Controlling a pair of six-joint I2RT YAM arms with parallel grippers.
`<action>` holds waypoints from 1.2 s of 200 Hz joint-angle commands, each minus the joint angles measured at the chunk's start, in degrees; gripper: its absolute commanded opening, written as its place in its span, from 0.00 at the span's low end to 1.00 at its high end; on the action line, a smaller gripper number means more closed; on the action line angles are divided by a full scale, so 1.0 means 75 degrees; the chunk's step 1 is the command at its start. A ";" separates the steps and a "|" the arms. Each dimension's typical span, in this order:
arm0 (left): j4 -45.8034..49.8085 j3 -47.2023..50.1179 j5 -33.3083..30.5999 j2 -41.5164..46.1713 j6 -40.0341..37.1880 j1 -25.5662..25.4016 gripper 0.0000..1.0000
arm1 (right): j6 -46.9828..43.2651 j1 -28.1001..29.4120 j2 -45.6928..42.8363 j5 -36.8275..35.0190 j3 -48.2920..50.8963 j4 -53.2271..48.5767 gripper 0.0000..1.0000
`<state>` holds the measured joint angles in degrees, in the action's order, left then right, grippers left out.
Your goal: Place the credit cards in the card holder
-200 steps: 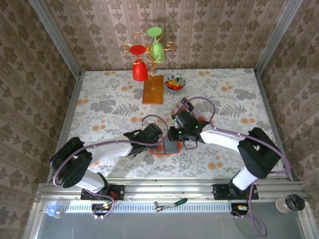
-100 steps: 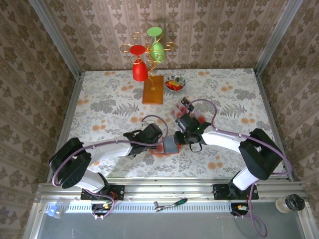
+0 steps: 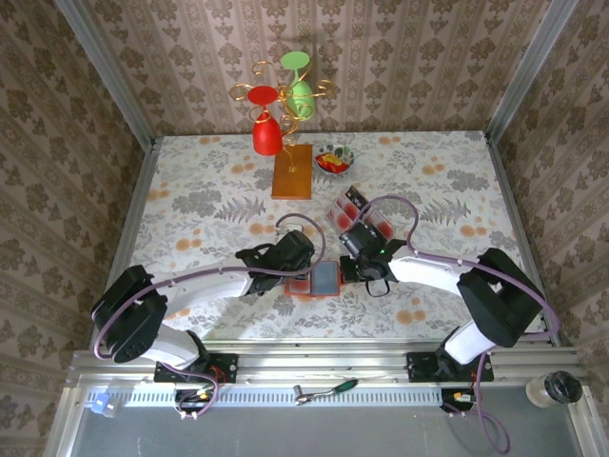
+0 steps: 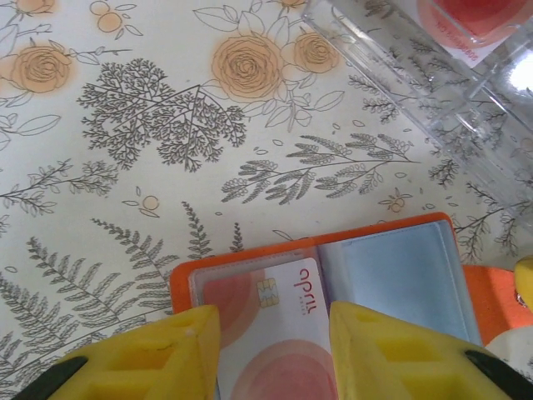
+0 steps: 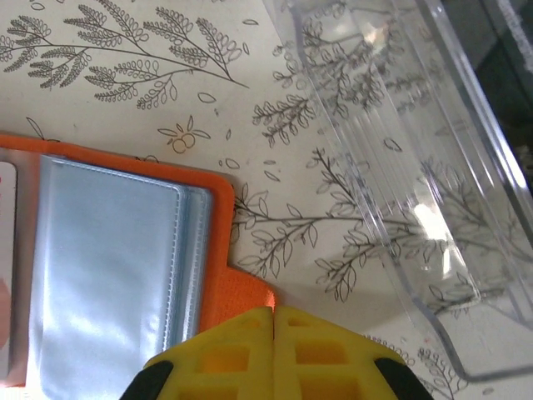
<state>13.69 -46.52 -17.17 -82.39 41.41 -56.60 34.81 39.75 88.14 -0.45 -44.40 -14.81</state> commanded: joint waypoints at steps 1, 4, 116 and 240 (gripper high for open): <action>-0.0014 -0.0195 0.0136 -0.0108 0.0068 -0.0089 0.41 | 0.0415 -0.0010 -0.0275 0.0139 0.0254 0.0087 0.02; -0.0032 -0.0185 0.0141 -0.0118 0.0083 -0.0094 0.41 | 0.0428 -0.0005 -0.0296 0.0131 0.0259 0.0088 0.04; -0.0326 0.0121 0.0171 -0.0404 0.0264 -0.0252 0.41 | 0.0264 -0.0004 -0.0264 0.0687 -0.0789 -0.0214 0.14; -0.1213 0.0961 0.0158 -0.0463 -0.0017 -0.0440 0.41 | 0.0272 -0.0028 0.1468 0.1324 -0.1095 0.0440 0.03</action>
<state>7.55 -41.01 -16.27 -85.43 42.39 -59.24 36.23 39.64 97.73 7.05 -52.07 -13.10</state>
